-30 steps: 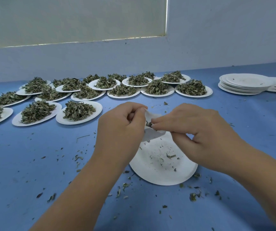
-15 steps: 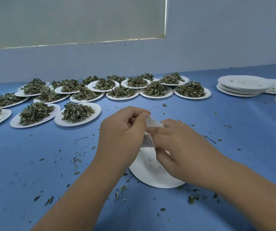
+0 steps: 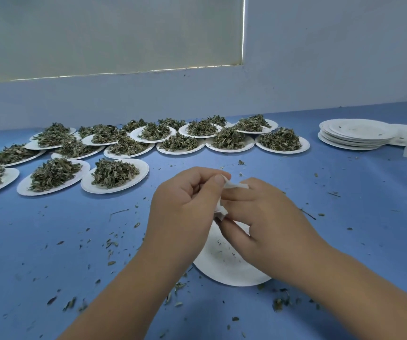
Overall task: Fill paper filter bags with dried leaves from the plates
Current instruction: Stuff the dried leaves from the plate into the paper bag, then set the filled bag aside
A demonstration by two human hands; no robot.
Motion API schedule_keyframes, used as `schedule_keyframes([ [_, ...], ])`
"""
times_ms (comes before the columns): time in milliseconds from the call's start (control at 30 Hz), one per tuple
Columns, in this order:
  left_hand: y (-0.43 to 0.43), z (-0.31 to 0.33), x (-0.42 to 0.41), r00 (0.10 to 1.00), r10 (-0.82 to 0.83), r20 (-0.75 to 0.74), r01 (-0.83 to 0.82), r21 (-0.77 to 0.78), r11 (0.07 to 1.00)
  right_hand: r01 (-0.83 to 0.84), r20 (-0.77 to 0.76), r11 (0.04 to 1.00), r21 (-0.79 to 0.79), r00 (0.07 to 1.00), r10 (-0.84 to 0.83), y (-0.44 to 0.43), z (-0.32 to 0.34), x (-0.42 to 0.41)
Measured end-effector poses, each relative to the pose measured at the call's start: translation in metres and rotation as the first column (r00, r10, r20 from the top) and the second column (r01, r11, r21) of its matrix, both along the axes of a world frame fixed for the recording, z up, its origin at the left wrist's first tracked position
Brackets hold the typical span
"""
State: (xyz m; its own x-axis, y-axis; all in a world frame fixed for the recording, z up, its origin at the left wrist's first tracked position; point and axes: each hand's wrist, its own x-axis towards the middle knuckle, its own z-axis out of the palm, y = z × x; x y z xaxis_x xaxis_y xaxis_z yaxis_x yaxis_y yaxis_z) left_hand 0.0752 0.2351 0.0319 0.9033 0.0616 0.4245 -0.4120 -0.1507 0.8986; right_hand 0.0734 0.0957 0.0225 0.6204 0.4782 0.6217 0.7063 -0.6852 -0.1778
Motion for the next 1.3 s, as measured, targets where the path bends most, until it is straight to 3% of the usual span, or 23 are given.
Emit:
schedule_keyframes([
  [200, 0.005, 0.004, 0.001, 1.0, -0.014, -0.001, 0.014, -0.059, 0.998, -0.005, -0.048, 0.995, -0.1, 0.999, 0.0, 0.002, 0.001, 0.001],
  [300, 0.01, 0.006, 0.003, 0.995, 0.068, 0.076, -0.064, -0.055, 0.996, -0.113, -0.035, 0.984, 0.141, 0.992, 0.119, -0.004, 0.001, 0.0],
  [400, 0.018, 0.007, 0.009, 0.984, 0.14, 0.108, -0.135, -0.052, 0.989, -0.099, -0.11, 0.904, 0.415, 0.981, 0.158, -0.01, 0.001, 0.002],
  [467, 0.021, 0.007, 0.009, 0.987, 0.127, 0.103, -0.12, -0.066, 0.991, -0.063, -0.219, 0.898, 0.434, 0.96, 0.173, -0.011, -0.002, 0.007],
  [567, 0.017, 0.008, 0.004, 0.997, 0.02, 0.081, -0.017, -0.033, 0.999, -0.051, -0.379, 0.954, 0.294, 0.91, 0.166, -0.005, -0.009, 0.015],
  [700, 0.01, 0.008, -0.003, 0.997, -0.058, 0.053, 0.059, -0.018, 0.998, -0.115, -0.35, 0.962, 0.249, 0.915, 0.2, 0.011, -0.007, 0.019],
  [833, 0.025, 0.01, -0.003, 0.995, 0.036, 0.091, -0.026, -0.109, 0.994, -0.046, -0.439, 0.867, 0.497, 0.848, 0.297, 0.018, -0.002, 0.02],
  [933, 0.055, 0.012, -0.005, 0.991, 0.123, 0.057, -0.112, -0.161, 0.981, 0.008, -0.491, 0.81, 0.586, 0.799, 0.347, 0.039, 0.011, 0.025],
  [1133, 0.153, 0.002, -0.037, 0.954, 0.289, -0.079, -0.265, 0.224, 0.938, -0.027, -0.557, 0.79, 0.613, 0.694, 0.457, 0.146, 0.032, 0.028],
  [1300, 0.25, 0.0, -0.083, 0.899, 0.432, -0.079, -0.393, 0.293, 0.872, -0.07, -0.608, 0.757, 0.65, 0.55, 0.573, 0.272, 0.03, 0.01],
])
